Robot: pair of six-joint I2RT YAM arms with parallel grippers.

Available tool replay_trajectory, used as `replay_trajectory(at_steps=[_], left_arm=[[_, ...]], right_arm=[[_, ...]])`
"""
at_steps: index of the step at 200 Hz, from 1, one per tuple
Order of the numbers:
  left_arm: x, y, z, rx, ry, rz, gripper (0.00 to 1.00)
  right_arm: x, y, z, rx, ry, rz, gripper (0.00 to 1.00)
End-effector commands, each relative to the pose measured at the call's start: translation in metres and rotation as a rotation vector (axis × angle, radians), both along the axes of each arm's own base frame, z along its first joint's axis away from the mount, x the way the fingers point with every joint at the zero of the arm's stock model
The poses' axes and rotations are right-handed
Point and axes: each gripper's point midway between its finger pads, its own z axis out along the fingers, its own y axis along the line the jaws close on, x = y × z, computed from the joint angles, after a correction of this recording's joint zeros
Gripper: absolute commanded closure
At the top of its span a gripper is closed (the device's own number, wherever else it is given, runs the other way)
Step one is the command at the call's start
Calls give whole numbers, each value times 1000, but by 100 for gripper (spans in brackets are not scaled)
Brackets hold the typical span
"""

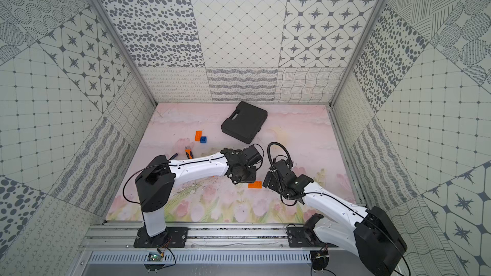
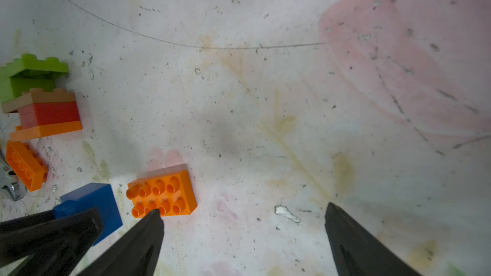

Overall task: Assemble the number 5 with lego
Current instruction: Place the lego brick at the center of the board.

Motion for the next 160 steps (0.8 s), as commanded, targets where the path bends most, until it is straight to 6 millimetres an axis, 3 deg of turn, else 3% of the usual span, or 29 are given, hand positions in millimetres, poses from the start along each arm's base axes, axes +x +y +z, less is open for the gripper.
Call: replay_trajectory(at_steps=[1,32,88,125,160], left_arm=[[-1,-1,5,29,-18,-26,79],[10,-17,5,42,-31,-51,78],[23,-51,-15,49,9,-63,76],[28,-59,-25,72,16,-60,74],[29,-61,-25,62,24,-45,63]], right_arm=[[1,-9,2,-9,-13,-45,1],[0,-33,3,-40,-4,-122,1],[-6,-45,5,24,-26,-176,7],[-8,-43,5,75,-52,-176,9],[-8,-47,13,38,-55,-154,9]])
